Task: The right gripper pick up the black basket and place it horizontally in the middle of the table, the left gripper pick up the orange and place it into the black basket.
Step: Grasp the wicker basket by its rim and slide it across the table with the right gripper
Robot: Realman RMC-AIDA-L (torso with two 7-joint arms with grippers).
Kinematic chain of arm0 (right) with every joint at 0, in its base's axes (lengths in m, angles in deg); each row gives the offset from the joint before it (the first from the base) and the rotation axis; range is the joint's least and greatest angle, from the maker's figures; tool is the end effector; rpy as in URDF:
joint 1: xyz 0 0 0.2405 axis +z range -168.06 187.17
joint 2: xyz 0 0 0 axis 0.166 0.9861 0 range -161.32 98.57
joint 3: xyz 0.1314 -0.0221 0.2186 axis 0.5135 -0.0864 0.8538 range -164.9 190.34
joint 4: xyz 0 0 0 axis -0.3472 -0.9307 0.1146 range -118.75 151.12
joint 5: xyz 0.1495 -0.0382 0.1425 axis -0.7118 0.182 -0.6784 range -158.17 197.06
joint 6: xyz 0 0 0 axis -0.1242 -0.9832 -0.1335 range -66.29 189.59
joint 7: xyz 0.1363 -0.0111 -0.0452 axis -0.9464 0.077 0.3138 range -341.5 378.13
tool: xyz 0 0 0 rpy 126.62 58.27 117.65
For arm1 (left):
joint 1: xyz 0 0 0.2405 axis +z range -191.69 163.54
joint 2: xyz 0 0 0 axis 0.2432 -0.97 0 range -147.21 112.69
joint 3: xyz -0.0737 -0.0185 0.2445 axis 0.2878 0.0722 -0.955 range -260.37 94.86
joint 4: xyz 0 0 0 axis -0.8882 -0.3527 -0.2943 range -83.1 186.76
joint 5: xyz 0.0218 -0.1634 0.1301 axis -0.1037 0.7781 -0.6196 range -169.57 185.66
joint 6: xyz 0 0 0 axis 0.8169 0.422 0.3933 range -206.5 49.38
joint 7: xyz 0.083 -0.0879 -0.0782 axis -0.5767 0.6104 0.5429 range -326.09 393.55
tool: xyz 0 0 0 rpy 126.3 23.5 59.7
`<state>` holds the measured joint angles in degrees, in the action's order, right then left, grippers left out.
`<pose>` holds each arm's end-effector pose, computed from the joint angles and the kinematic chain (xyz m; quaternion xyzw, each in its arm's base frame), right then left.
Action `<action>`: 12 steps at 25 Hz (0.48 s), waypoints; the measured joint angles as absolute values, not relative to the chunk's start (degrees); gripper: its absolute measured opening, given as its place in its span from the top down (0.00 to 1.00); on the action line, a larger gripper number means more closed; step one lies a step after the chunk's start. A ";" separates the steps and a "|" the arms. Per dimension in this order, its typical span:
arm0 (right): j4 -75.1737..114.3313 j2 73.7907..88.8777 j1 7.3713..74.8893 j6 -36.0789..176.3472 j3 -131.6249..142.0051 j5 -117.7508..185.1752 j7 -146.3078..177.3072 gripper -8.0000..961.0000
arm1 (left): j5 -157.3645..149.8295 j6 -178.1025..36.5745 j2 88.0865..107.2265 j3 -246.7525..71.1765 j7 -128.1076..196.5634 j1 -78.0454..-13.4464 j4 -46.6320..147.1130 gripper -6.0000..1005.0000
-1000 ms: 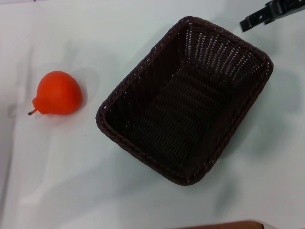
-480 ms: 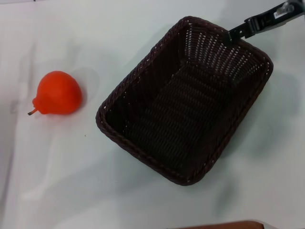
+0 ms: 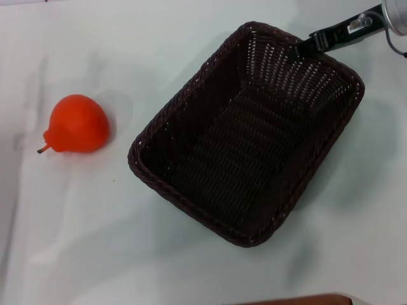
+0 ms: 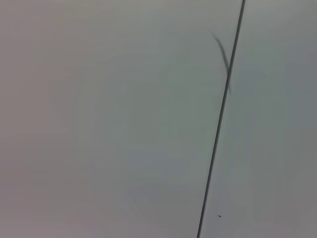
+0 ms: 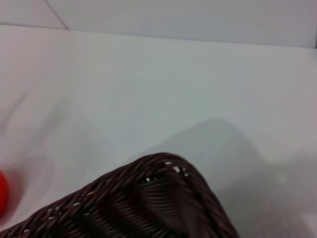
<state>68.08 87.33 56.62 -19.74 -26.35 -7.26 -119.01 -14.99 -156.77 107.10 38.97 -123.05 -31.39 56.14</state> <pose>0.2270 0.4130 0.0361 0.4886 0.8477 0.2063 0.0079 -0.3528 0.2716 -0.0081 -0.6218 -0.2966 -0.3765 0.6194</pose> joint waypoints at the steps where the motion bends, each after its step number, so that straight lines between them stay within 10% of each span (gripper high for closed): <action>1: 67.90 87.31 56.61 -19.83 -26.39 -7.36 -119.01 0.45 | -14.99 -156.75 107.10 38.97 -123.06 -31.39 56.14 0.12; 12: 67.09 87.53 56.85 -20.01 -27.71 -7.48 -119.35 0.67 | -14.99 -155.57 107.10 38.97 -123.07 -31.63 56.29 0.12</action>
